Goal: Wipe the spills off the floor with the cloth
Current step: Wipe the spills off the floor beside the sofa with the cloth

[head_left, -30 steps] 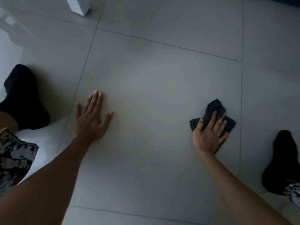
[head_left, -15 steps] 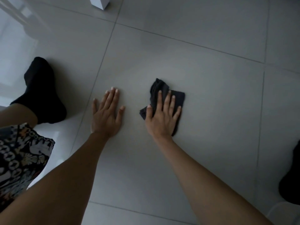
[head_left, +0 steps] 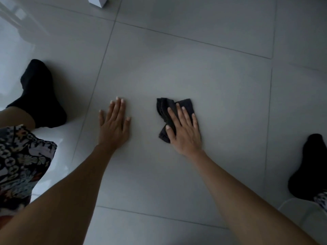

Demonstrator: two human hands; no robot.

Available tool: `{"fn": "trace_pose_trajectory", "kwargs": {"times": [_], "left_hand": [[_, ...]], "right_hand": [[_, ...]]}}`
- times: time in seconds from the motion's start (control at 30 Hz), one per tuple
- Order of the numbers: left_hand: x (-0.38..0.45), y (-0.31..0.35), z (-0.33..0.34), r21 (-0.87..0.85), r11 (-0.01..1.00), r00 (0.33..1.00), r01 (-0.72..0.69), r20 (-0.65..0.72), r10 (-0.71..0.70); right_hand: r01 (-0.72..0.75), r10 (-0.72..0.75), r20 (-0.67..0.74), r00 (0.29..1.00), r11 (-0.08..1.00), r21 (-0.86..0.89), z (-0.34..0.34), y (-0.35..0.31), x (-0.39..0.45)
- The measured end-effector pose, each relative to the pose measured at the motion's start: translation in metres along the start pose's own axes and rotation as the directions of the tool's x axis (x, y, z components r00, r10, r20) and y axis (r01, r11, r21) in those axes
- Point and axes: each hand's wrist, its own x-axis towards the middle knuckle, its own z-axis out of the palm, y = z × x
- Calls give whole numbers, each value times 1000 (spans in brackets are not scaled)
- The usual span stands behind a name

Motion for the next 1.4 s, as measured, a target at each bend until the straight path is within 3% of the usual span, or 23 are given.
{"fn": "trace_pose_trajectory", "kwargs": {"times": [0.17, 0.37, 0.47, 0.63, 0.73, 0.83, 1.0, 1.4], "left_hand": [[-47, 12, 8, 42, 999, 1000, -7, 14, 6], [-47, 14, 5, 46, 999, 1000, -5, 19, 4], [-48, 15, 4, 51, 999, 1000, 0, 9, 0], [-47, 17, 3, 51, 999, 1000, 16, 6, -17], [-47, 18, 3, 49, 999, 1000, 13, 1, -13], [-46, 19, 3, 59, 998, 1000, 10, -8, -9], [-46, 19, 3, 63, 998, 1000, 9, -1, -9], [-47, 17, 6, 45, 999, 999, 18, 38, -20]], "right_hand": [[-213, 213, -21, 977, 977, -8, -10, 66, -32], [-508, 512, -42, 858, 857, 83, -15, 119, -72], [-613, 623, -55, 780, 779, 133, -14, 120, -87], [-787, 811, -45, 583, 578, 218, -6, 87, -99], [-816, 840, -34, 542, 535, 221, 0, 63, -99], [-807, 828, -30, 560, 553, 207, 5, 44, -94], [-711, 724, -55, 688, 687, 148, 13, 3, -79], [-312, 316, -66, 946, 948, 67, 22, -62, -43]]}}
